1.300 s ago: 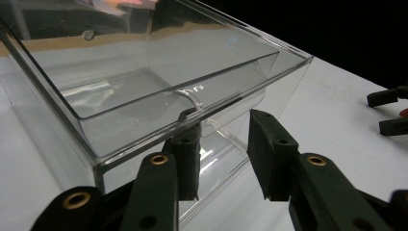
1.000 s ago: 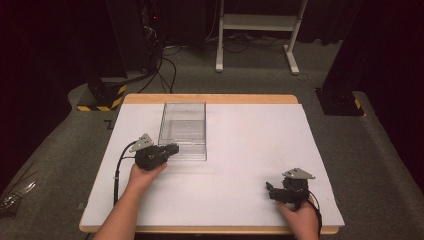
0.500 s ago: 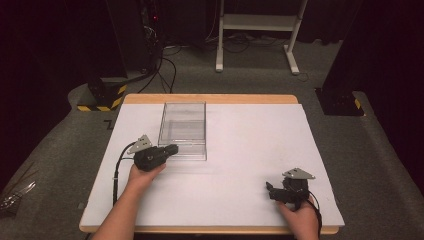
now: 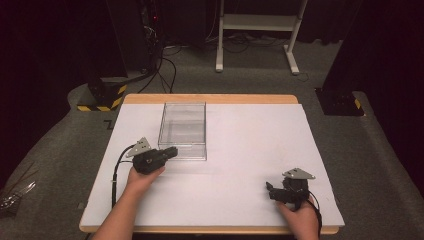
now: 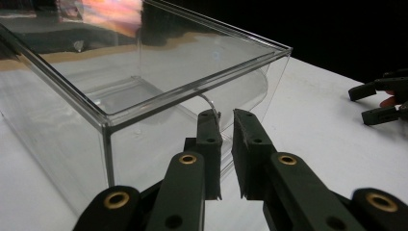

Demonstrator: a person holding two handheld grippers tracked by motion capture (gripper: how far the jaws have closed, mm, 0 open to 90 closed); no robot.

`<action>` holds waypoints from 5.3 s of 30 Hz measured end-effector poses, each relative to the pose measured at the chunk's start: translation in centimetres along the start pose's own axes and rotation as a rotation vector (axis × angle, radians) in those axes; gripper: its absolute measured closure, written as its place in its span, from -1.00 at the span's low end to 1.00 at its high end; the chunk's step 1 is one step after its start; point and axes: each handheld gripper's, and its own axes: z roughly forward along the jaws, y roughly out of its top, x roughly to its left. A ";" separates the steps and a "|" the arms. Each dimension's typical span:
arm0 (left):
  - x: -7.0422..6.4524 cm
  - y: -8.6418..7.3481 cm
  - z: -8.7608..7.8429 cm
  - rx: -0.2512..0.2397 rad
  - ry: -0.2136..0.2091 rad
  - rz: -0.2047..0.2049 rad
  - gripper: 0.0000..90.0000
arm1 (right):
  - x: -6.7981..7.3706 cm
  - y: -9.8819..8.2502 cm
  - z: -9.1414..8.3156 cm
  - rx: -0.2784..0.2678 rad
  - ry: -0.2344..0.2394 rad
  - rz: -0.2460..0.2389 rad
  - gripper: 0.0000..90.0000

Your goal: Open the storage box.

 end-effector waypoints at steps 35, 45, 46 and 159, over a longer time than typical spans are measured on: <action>-2.2 -1.4 -2.0 -0.021 -0.031 0.013 0.85 | 0.0 0.0 0.0 0.000 0.001 0.000 -0.71; -3.3 -1.9 -3.0 -0.015 -0.053 0.009 0.86 | 0.0 0.0 0.0 0.000 0.001 -0.001 -0.70; -3.5 -1.9 -3.1 -0.013 -0.056 0.011 0.86 | 0.0 0.0 0.0 0.000 0.001 -0.001 -0.70; -1.7 -4.6 -13.2 0.037 0.544 0.002 -0.09 | 0.0 0.0 0.0 -0.002 0.003 -0.001 -0.68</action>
